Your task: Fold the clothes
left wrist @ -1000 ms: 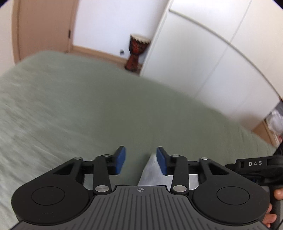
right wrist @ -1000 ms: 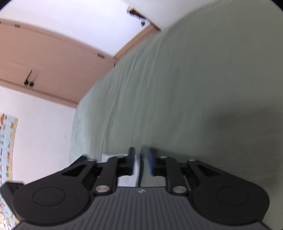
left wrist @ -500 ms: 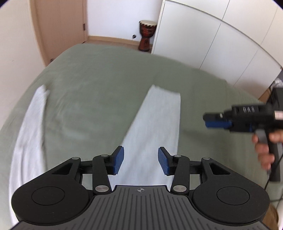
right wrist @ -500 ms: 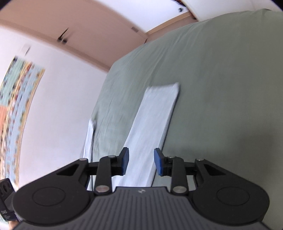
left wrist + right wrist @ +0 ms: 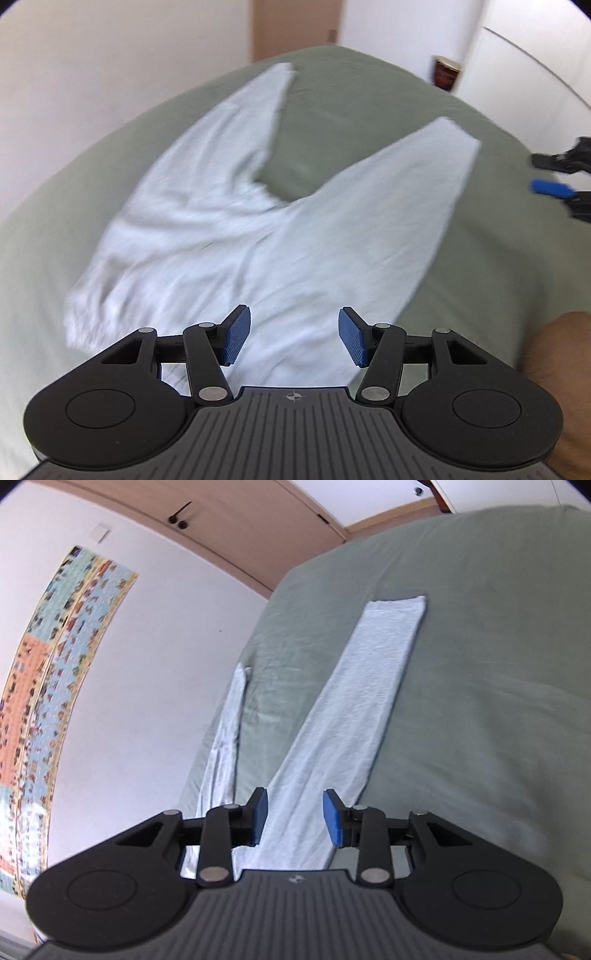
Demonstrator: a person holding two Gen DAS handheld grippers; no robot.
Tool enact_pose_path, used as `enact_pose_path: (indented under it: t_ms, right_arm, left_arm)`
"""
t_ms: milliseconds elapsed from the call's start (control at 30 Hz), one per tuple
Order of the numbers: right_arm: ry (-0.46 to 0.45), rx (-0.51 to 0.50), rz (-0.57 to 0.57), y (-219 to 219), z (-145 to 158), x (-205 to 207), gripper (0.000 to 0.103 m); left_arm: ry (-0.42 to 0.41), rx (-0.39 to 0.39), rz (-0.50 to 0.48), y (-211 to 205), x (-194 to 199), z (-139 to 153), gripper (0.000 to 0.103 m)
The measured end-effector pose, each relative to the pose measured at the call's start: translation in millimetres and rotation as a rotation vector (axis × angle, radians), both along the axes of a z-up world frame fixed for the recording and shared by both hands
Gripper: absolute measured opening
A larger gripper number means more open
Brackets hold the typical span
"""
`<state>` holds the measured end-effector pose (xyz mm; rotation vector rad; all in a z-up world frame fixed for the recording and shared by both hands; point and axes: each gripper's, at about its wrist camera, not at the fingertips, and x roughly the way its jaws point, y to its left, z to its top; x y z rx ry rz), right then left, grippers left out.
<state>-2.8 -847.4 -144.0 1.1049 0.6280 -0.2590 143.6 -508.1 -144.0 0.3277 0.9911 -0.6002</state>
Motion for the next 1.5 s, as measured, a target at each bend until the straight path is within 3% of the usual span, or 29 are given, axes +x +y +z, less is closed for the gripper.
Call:
enact_pose_path:
  t_ms: [267, 433, 700, 1100, 1333, 1500]
  right_arm:
    - [-0.006, -0.074, 0.062, 38.1, 33.4, 7.7, 0.036]
    - [-0.010, -0.107, 0.078, 55.2, 47.5, 17.7, 0.042]
    - [-0.004, -0.132, 0.114, 64.7, 58.5, 48.6, 0.042]
    - [0.023, -0.081, 0.296, 83.7, 29.0, 147.7, 0.042]
    - [0.053, -0.055, 0.371, 76.8, 7.2, 201.7, 0.042]
    - [0.066, -0.060, 0.396, 52.0, -10.2, 242.1, 0.042]
  left_arm:
    - [-0.039, -0.067, 0.011, 33.7, -29.5, 30.1, 0.052]
    - [-0.045, -0.074, 0.011, 40.2, -31.6, 25.4, 0.052]
    - [-0.037, -0.069, 0.029, 50.4, -10.7, 18.5, 0.052]
    - [-0.007, -0.034, 0.123, 71.4, 41.2, 5.7, 0.052]
    - [0.018, -0.035, 0.115, 38.6, 70.7, 3.0, 0.052]
    - [-0.010, -0.005, 0.114, 21.7, 93.8, 0.8, 0.052]
